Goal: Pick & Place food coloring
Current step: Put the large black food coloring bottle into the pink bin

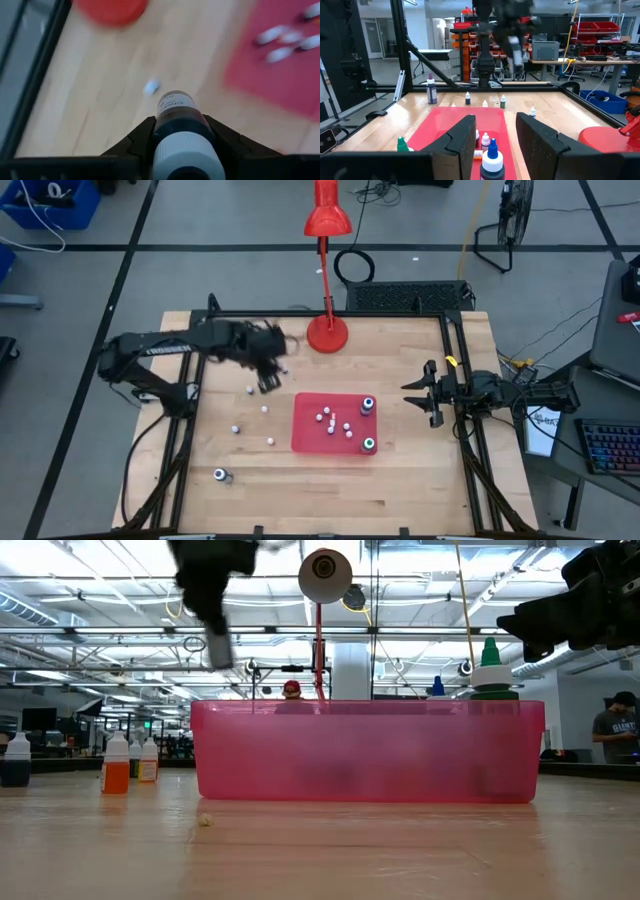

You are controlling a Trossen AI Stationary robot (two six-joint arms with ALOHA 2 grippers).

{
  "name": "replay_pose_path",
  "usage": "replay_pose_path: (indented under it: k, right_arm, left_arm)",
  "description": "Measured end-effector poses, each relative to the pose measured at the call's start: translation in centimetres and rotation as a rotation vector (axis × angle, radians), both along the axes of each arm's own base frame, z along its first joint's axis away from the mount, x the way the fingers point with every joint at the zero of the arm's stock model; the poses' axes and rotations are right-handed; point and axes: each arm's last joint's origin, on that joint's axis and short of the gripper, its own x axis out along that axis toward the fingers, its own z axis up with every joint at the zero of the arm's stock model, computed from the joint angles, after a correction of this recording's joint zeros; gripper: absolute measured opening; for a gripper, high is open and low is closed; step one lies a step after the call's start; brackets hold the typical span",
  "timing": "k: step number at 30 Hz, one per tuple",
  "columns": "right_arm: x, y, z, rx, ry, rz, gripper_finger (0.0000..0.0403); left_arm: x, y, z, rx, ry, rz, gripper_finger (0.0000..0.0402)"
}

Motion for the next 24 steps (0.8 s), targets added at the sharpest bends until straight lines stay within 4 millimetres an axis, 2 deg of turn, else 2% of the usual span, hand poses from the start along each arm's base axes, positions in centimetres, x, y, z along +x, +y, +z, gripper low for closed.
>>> replay_pose_path:
  k: [2,5,11,16,24]
  right_arm:
    - [0.0,0.0,0.0,0.000,0.000,0.000,0.0130]
    - [0.0,0.0,0.0,0.000,-0.001,0.000,0.0130]
    - [0.0,0.0,0.1,0.000,-0.008,0.000,0.0130]
    - [0.0,0.0,0.1,0.000,-0.011,0.000,0.0130]
    - [0.0,0.0,0.1,0.000,-0.011,0.000,0.0130]
  left_arm:
    - [1.8,-2.1,0.6,0.045,-0.025,-0.083,0.0137]
    - [4.8,-4.5,-0.1,0.084,0.005,-0.213,0.0137]
    - [9.2,-6.4,-4.9,0.067,0.161,-0.350,0.0137]
    - [10.8,-6.8,-8.5,0.035,0.265,-0.375,0.0137]
    - [12.1,-6.6,-11.8,-0.043,0.328,-0.388,0.0137]
